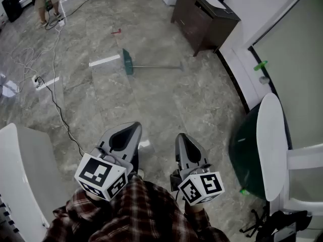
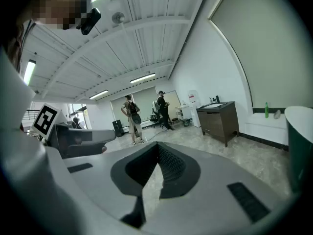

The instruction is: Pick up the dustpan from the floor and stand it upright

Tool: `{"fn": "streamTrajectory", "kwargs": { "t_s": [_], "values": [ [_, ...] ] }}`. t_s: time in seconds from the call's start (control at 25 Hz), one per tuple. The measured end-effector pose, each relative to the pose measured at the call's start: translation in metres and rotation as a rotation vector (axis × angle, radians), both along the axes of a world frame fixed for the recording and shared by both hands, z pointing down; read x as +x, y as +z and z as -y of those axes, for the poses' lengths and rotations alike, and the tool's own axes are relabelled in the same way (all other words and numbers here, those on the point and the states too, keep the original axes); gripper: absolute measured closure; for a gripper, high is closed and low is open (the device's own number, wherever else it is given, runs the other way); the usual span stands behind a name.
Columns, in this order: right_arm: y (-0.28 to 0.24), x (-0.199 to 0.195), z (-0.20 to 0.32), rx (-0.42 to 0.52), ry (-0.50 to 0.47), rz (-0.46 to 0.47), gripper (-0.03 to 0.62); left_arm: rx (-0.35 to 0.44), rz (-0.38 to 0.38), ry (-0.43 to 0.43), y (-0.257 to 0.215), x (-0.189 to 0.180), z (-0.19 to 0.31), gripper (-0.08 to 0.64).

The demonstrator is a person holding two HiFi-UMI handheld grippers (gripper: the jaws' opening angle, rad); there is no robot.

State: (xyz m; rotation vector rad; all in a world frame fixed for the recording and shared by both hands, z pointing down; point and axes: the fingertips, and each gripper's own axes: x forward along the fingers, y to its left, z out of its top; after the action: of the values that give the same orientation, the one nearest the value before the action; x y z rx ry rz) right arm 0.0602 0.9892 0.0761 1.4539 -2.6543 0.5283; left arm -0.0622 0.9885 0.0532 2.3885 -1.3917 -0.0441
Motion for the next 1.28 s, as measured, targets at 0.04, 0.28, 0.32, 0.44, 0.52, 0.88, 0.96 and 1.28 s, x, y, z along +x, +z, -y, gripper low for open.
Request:
{"fn": "streamTrajectory", "kwargs": {
  "t_s": [0.04, 0.28, 0.32, 0.44, 0.52, 0.88, 0.96, 1.28],
  "values": [
    [-0.001, -0.003, 0.015, 0.001, 0.0, -0.004, 0.581, 0.004, 0.0, -0.001, -0.002, -0.003, 0.016, 0.56],
    [-0.012, -0.017, 0.105, 0.021, 0.01, -0.013, 0.581, 0.029, -0.003, -0.007, -0.014, -0.027, 0.108, 0.56],
    [-0.013, -0.019, 0.121, 0.024, 0.016, -0.014, 0.581, 0.034, -0.003, -0.007, -0.016, -0.031, 0.122, 0.559],
    [-0.014, -0.027, 0.162, 0.028, 0.03, -0.007, 0.581, 0.045, 0.0, -0.013, -0.017, -0.047, 0.158, 0.559],
    [-0.012, -0.038, 0.182, 0.026, 0.025, -0.008, 0.581, 0.045, 0.002, -0.019, -0.015, -0.059, 0.178, 0.56],
    [0.002, -0.052, 0.249, -0.018, 0.043, -0.003, 0.581, 0.012, 0.005, -0.011, -0.003, -0.073, 0.253, 0.558],
    [0.007, -0.046, 0.266, -0.026, 0.052, -0.001, 0.581, 0.007, 0.007, -0.012, 0.001, -0.071, 0.271, 0.56],
    [0.013, -0.001, 0.382, -0.033, 0.04, -0.012, 0.581, 0.014, 0.006, -0.033, 0.003, -0.027, 0.387, 0.56]
  ]
}}
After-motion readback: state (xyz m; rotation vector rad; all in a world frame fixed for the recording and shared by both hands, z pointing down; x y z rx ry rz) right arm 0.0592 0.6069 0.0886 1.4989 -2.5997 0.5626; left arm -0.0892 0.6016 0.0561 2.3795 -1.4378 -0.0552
